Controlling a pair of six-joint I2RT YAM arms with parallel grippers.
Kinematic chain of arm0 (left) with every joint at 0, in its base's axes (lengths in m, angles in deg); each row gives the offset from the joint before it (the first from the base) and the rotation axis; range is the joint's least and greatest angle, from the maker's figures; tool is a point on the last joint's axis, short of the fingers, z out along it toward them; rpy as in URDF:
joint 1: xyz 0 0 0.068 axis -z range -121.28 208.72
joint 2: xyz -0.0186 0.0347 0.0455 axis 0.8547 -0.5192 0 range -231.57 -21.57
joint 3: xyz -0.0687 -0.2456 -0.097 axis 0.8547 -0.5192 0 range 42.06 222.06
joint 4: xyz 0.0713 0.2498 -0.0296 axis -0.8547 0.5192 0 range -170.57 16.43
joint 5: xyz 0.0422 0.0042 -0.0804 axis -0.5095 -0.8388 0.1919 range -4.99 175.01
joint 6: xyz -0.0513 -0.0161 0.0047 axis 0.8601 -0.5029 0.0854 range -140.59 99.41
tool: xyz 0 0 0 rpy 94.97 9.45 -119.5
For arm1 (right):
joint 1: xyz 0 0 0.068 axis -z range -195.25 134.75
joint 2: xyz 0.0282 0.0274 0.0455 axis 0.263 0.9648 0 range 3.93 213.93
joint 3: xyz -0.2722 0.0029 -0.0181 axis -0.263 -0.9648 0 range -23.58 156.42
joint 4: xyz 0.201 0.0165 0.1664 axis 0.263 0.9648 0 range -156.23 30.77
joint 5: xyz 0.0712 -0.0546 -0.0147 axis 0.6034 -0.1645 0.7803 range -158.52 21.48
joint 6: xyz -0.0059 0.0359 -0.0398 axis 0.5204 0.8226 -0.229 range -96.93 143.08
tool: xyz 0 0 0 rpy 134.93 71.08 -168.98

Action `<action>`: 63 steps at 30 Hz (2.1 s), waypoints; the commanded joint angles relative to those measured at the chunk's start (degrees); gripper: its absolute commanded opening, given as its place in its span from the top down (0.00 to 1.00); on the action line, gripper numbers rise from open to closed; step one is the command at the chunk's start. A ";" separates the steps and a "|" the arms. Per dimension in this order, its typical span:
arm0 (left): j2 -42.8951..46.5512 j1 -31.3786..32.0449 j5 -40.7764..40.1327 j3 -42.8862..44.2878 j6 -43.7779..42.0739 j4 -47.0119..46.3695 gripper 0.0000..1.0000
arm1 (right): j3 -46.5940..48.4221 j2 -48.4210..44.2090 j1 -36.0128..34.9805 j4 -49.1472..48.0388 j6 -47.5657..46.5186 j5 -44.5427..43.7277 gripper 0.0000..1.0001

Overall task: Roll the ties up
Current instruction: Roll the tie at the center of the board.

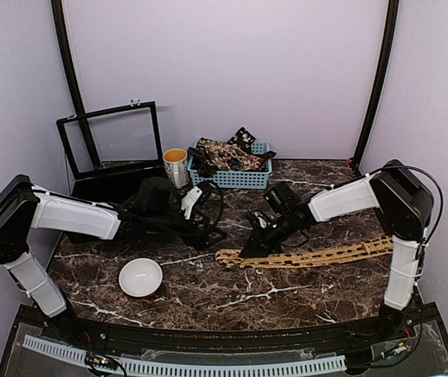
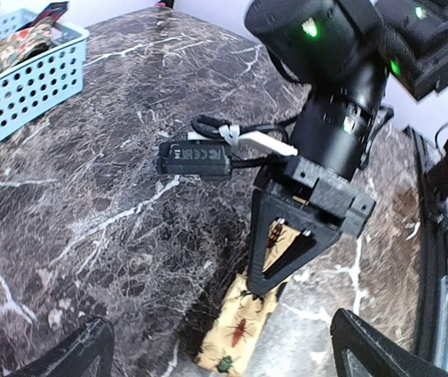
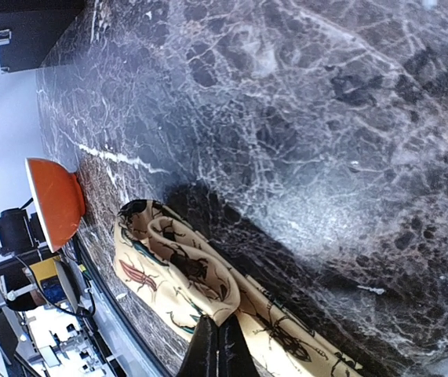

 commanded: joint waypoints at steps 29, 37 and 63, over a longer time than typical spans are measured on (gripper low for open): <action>-20.29 6.24 1.76 2.44 -30.35 -4.88 0.63 | 1.86 -1.18 0.68 0.33 -1.78 5.68 0.70; -19.99 6.24 1.27 2.02 -28.17 -5.12 0.66 | 1.93 0.07 -1.00 -1.18 0.13 6.74 0.67; -16.24 4.57 3.05 -1.84 -27.18 -7.96 0.45 | 3.07 2.05 -1.52 8.27 -5.57 -1.88 1.00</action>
